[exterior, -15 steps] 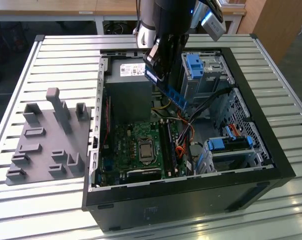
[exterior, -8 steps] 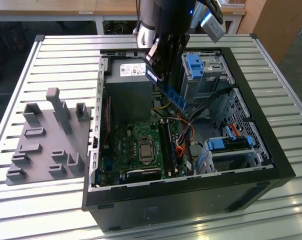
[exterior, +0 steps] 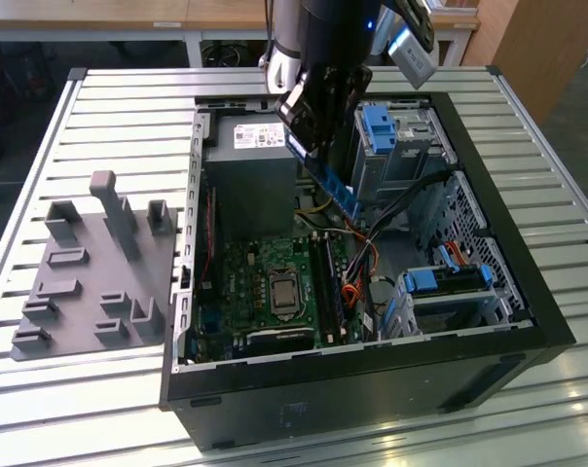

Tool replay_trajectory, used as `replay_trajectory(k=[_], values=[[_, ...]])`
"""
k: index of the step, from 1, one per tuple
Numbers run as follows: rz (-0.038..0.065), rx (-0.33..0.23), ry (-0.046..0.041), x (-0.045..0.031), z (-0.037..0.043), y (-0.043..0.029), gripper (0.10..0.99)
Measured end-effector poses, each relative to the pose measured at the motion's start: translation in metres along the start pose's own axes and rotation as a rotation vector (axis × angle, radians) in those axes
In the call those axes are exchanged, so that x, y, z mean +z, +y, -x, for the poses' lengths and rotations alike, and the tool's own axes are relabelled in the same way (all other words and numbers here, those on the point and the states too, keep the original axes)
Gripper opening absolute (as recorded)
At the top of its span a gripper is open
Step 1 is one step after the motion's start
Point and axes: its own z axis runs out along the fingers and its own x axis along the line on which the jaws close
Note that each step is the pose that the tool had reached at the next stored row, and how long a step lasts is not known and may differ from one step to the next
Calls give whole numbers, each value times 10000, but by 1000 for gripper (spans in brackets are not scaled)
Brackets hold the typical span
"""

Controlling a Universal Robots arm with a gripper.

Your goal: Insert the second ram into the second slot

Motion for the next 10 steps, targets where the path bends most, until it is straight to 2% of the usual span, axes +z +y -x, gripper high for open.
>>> replay_trajectory(k=[8,9,10], values=[[9,787,-5,2,0,0,137],[11,1199,-7,5,0,0,137],[12,1284,-7,6,0,0,137]])
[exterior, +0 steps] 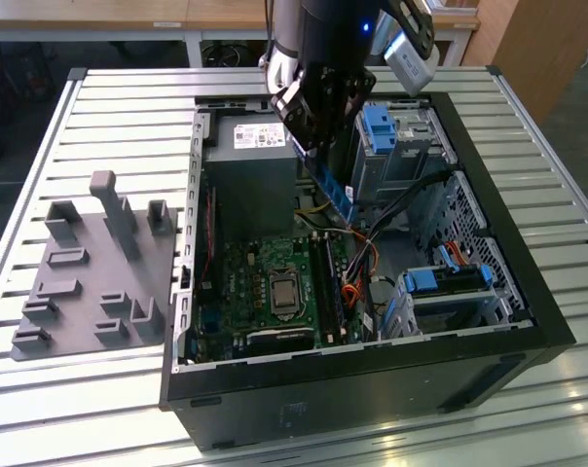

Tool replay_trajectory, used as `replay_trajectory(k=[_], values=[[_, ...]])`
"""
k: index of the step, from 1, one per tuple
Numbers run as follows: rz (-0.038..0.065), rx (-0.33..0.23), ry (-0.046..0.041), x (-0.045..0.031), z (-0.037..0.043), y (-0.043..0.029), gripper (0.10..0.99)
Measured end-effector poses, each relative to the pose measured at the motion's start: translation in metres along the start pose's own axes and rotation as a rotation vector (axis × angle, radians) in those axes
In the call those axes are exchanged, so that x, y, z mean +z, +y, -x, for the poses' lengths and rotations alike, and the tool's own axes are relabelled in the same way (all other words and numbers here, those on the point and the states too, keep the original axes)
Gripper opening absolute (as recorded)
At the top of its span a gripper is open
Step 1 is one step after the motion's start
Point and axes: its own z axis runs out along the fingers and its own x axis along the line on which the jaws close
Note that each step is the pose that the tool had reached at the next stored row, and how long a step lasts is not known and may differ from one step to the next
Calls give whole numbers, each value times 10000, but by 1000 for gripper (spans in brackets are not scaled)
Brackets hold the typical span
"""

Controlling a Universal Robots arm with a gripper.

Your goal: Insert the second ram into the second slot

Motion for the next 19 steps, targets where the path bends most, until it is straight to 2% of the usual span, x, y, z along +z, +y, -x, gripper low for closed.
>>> replay_trajectory(k=[19], values=[[-14,1673,5,8,0,0,137]])
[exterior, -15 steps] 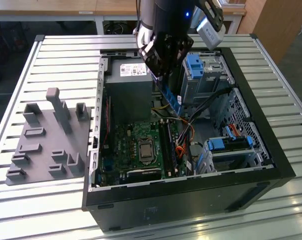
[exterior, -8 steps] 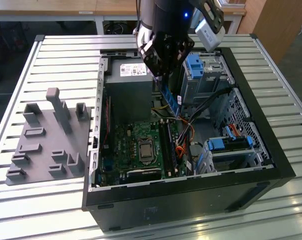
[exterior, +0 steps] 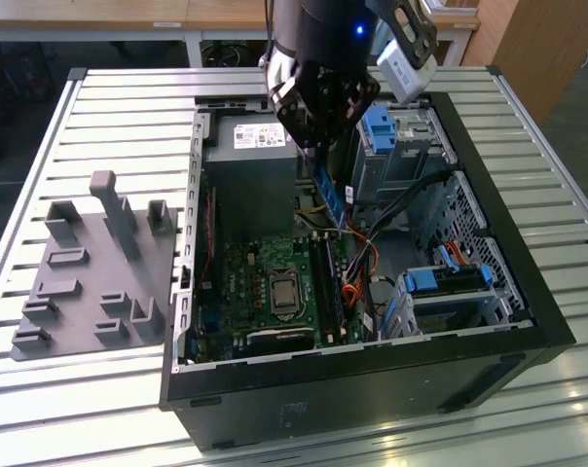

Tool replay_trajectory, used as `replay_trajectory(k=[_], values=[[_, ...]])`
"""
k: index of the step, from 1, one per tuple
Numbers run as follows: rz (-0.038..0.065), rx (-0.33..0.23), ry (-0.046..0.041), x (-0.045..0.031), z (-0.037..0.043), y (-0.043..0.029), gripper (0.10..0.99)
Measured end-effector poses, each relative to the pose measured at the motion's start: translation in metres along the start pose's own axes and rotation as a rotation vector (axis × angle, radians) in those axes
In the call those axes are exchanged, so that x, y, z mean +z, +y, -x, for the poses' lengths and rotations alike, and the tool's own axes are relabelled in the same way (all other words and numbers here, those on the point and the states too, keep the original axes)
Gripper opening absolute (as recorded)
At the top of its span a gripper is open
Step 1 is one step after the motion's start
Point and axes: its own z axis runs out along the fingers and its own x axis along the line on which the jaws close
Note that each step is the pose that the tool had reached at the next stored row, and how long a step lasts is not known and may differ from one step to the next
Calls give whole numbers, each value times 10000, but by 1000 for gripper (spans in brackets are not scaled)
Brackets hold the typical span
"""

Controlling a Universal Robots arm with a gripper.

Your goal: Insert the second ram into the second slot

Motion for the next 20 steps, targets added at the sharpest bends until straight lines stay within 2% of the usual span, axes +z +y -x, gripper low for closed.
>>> replay_trajectory(k=[20], values=[[-22,1740,8,8,0,0,137]])
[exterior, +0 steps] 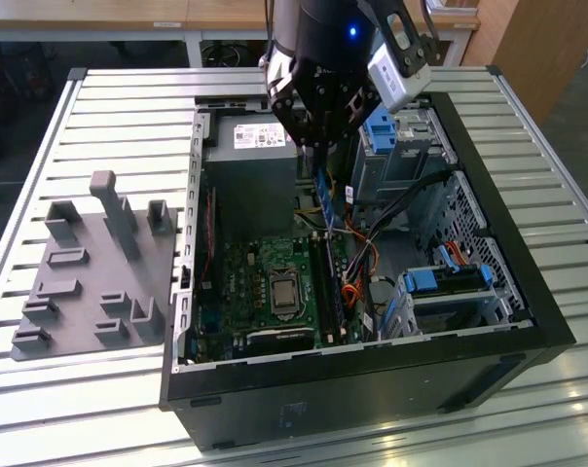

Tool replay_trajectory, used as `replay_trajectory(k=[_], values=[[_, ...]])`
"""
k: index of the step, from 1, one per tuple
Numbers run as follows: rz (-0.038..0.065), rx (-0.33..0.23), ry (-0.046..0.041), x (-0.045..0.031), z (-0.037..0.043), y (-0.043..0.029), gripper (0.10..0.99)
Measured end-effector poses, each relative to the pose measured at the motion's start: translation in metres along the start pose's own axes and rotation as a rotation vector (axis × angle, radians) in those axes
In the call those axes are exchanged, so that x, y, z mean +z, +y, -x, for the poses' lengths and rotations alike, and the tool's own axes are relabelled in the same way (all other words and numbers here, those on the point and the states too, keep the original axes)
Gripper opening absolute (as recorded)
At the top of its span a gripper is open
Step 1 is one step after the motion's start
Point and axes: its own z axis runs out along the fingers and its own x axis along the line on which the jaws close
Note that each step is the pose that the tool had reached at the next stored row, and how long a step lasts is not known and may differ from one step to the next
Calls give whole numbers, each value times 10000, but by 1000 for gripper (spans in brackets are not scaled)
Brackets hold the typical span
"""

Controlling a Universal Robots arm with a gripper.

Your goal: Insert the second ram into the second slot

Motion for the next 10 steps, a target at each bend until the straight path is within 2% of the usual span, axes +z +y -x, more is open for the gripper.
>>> replay_trajectory(k=[10], values=[[29,812,-2,17,1,0,137]])
